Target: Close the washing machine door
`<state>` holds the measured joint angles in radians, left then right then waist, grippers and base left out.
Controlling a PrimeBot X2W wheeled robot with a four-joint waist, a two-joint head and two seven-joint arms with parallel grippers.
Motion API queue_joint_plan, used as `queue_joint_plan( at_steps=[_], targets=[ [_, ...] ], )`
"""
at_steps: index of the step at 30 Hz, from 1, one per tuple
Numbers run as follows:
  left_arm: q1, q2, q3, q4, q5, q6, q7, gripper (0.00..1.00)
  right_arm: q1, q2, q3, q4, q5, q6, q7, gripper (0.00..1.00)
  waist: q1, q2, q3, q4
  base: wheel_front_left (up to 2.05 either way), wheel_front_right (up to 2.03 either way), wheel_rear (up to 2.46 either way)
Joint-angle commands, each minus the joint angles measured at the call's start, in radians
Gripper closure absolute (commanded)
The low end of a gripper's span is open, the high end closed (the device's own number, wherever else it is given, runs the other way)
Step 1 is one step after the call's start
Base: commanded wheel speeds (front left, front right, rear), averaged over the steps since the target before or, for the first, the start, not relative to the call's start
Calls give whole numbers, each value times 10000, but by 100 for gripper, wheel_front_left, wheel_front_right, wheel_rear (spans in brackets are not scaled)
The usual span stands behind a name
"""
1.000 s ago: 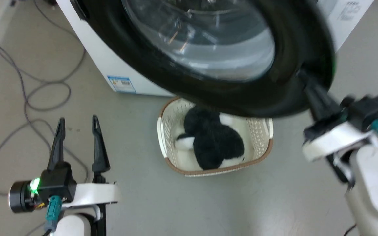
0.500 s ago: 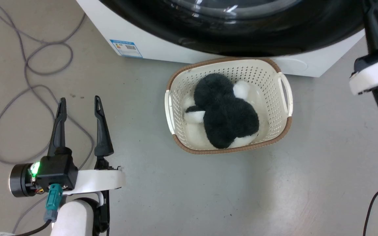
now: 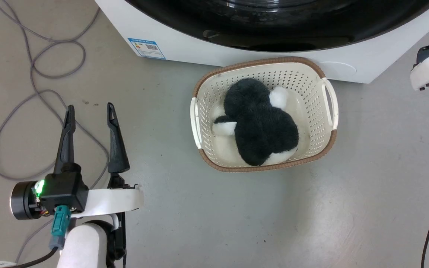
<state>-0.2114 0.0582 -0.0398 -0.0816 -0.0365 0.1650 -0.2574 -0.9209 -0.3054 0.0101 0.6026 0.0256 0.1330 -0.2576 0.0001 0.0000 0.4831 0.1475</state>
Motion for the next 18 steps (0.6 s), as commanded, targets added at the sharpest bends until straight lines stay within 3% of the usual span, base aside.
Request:
queue_joint_plan(
  at_steps=[1, 7, 13, 18],
  targets=[
    [-150, -14, 25, -14, 81, 44, -43, 0, -162, 3, -118, 11, -39, -23, -42, 100, -1, 0, -28, -11, 0, 0, 0],
    [53, -24, 166, 166, 69, 32, -43, 0, 512, 348, -394, -557, -138, -23, -42, 100, -1, 0, -600, -217, 0, 0, 0],
    [401, 10, 261, 398, 118, -72, -43, 0, 1974, 625, -349, -3227, 62, -23, -42, 100, -1, 0, -1542, -473, 0, 0, 0],
    [808, 57, 327, 583, 164, -138, -44, 0, 3221, 912, -314, -4301, -37, -23, -42, 100, -1, 0, -2403, -686, 0, 0, 0]
  ],
)
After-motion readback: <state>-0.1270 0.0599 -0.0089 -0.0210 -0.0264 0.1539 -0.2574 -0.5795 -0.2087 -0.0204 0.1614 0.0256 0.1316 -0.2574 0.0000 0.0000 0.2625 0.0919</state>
